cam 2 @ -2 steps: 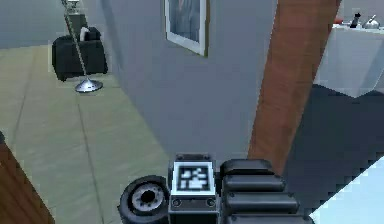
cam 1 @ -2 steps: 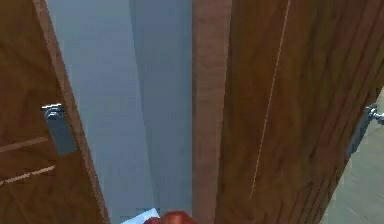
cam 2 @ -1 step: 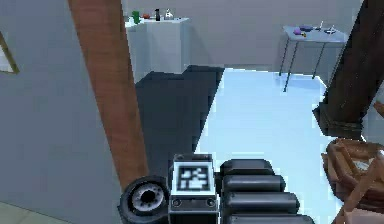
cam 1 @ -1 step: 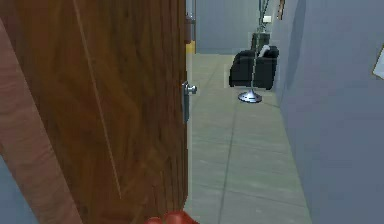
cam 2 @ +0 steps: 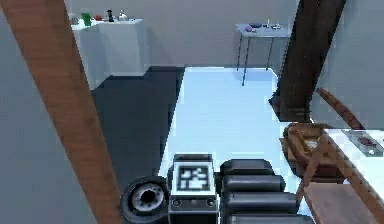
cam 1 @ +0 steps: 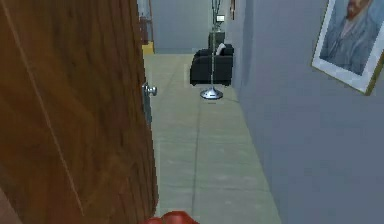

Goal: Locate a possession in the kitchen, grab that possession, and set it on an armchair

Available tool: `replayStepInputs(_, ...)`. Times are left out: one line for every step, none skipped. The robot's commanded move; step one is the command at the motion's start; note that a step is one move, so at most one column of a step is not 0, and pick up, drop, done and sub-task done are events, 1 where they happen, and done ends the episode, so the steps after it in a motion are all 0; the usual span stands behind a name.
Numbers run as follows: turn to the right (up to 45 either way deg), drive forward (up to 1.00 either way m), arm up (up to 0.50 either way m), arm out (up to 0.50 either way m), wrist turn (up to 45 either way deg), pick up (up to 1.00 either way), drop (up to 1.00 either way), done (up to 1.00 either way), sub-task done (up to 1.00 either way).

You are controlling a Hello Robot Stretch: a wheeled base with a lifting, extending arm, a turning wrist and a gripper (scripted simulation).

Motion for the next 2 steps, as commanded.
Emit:
replayStepInputs(3.0, 0.0, 0.0, 0.0, 0.0, 0.0, 0.0, 0.0, 0.0)
replayStepInputs(0.0, 0.15, 0.0, 0.0, 0.0, 0.0, 0.0, 0.0, 0.0)
